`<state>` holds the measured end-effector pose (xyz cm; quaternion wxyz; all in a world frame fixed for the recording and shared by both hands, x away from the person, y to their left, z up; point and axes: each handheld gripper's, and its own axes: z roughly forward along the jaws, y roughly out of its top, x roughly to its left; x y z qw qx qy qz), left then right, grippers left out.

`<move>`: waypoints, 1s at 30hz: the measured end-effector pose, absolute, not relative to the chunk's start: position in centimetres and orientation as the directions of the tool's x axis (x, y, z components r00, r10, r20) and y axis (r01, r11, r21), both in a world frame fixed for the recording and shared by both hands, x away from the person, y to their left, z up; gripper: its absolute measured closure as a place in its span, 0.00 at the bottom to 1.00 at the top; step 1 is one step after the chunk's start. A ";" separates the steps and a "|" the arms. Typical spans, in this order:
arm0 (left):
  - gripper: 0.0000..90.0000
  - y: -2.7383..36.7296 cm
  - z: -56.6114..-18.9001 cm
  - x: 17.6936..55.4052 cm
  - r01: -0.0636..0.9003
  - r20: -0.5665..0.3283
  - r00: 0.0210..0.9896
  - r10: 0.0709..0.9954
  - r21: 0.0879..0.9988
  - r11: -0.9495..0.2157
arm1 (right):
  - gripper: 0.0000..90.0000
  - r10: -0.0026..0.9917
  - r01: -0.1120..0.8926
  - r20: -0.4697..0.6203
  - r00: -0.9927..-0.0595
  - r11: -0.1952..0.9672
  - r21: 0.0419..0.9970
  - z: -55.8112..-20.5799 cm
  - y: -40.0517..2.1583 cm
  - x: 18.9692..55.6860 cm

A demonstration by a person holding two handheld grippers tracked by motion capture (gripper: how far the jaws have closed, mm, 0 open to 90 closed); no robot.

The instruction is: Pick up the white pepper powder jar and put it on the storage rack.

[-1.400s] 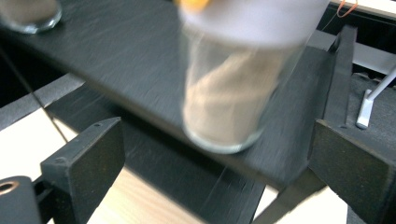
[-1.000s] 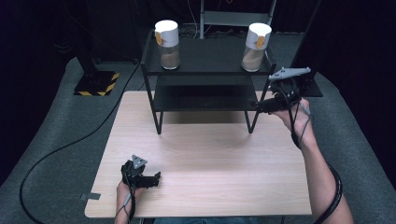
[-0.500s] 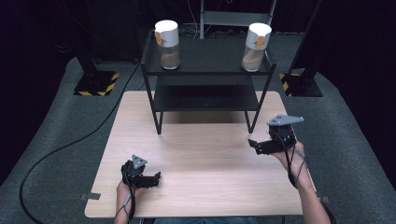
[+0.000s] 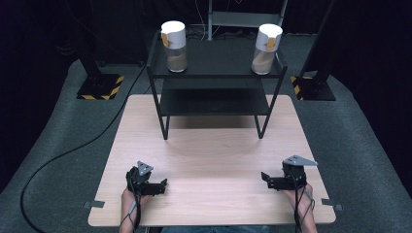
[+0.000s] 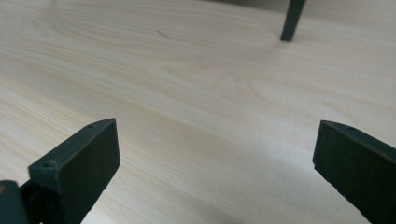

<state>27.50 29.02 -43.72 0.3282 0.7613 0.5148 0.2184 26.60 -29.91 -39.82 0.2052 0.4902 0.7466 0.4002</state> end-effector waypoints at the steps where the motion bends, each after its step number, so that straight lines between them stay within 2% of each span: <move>1: 0.02 29.0 -43.7 27.5 0.641 -0.005 0.376 0.927 0.724 -0.256 | 0.00 0.901 0.564 0.077 -0.427 0.198 0.802 -40.2 -29.7 26.3; 4: 0.02 28.9 -43.7 27.5 0.642 -0.005 0.371 0.929 0.725 -0.252 | 0.00 0.919 0.540 0.038 -0.393 0.197 0.819 -41.7 -28.9 25.0; 10: 0.03 28.9 -43.7 27.4 0.641 -0.004 0.373 0.928 0.724 -0.254 | 0.00 0.925 0.530 0.010 -0.381 0.210 0.821 -43.6 -28.3 24.2; 30: 0.03 28.8 -43.7 27.4 0.639 -0.004 0.374 0.927 0.726 -0.254 | 0.00 0.924 0.547 0.081 -0.373 0.148 0.824 -44.5 -29.7 24.6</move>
